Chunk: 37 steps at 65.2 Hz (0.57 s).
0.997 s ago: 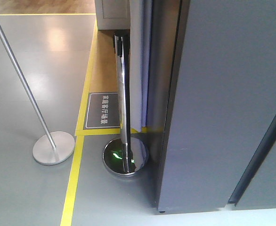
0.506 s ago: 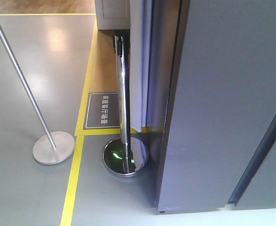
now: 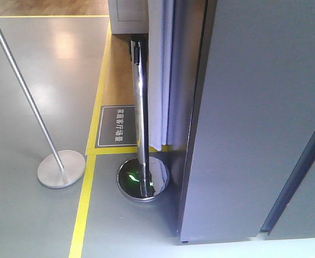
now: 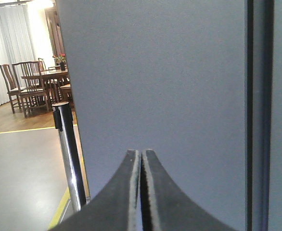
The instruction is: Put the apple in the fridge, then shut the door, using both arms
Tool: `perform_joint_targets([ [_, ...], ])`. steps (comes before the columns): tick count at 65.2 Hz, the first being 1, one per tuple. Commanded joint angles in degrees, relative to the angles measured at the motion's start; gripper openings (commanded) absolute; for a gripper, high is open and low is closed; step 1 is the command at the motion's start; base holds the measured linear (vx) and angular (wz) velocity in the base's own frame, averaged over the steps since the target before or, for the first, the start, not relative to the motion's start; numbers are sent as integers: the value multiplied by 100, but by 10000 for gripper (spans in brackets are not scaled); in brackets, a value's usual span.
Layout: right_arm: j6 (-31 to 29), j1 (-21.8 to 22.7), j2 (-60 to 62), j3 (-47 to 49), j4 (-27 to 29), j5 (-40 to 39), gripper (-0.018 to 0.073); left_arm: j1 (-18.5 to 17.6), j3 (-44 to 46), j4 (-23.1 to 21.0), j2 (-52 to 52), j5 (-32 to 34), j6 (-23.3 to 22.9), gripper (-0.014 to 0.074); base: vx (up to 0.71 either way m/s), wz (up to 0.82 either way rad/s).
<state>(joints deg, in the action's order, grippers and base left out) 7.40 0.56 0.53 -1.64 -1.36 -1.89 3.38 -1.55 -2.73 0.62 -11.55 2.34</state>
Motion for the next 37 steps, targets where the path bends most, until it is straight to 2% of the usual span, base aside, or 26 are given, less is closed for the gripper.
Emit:
perform_joint_targets([
  [1,-62,15,29,-52,-77,-472,-2,8,-85,-66,89,468,-5,-8,0,0],
  [37,-62,15,29,-52,-77,-472,-2,8,-85,-66,88,468,-5,-8,0,0],
])
